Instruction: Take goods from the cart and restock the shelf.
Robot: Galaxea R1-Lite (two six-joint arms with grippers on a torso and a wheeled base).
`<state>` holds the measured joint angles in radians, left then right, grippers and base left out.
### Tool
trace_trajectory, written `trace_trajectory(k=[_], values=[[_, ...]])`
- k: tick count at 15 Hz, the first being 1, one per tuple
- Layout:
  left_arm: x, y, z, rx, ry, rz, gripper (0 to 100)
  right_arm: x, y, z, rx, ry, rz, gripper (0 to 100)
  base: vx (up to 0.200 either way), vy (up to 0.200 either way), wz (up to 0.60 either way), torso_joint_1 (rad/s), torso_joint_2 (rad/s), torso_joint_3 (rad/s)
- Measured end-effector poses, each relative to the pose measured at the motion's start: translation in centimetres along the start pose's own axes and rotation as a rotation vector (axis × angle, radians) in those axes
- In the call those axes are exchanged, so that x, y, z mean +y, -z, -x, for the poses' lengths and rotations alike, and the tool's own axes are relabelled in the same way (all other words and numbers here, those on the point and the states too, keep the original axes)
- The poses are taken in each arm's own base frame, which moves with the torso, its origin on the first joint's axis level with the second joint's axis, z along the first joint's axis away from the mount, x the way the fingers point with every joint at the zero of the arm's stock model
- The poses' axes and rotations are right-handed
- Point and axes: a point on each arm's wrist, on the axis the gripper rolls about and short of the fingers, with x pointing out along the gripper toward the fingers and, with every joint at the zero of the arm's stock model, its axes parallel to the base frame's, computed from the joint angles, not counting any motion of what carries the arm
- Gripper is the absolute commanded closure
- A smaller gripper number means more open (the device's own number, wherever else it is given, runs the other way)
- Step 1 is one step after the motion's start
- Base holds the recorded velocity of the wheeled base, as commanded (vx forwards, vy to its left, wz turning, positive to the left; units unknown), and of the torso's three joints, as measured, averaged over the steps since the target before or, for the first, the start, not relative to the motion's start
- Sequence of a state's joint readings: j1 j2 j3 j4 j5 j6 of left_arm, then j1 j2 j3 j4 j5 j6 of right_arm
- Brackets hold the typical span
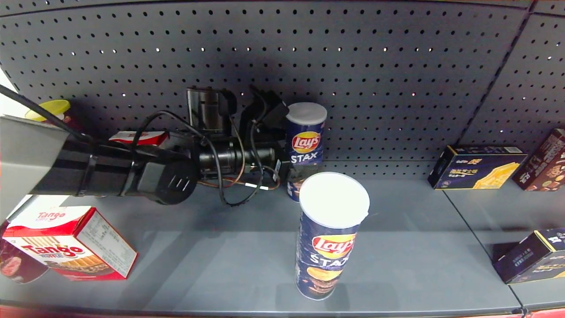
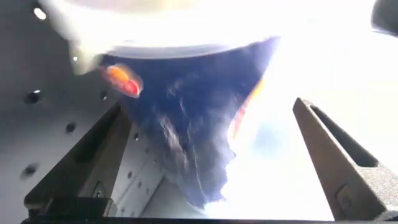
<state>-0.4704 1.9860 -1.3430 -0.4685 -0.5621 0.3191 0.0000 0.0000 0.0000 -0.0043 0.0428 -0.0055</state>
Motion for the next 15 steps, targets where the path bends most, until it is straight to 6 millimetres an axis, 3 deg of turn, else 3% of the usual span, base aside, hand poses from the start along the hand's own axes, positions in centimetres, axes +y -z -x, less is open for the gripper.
trace_trajectory(k=[6, 10, 15], values=[[-2.1, -0.6, 5.2, 0.0, -0.038, 0.001, 0, 0.0, 0.0, 0.0, 0.0, 0.0, 0.0, 0, 0.0, 0.0, 0.0, 0.0, 0.0, 0.0], [-4.0, -0.2, 8.8, 0.072, -0.165, 0.026, 0, 0.0, 0.0, 0.0, 0.0, 0.0, 0.0, 0, 0.0, 0.0, 0.0, 0.0, 0.0, 0.0], [-5.6, -2.4, 12.0, 0.054, -0.317, 0.016, 0, 0.0, 0.0, 0.0, 0.0, 0.0, 0.0, 0, 0.0, 0.0, 0.0, 0.0, 0.0, 0.0]])
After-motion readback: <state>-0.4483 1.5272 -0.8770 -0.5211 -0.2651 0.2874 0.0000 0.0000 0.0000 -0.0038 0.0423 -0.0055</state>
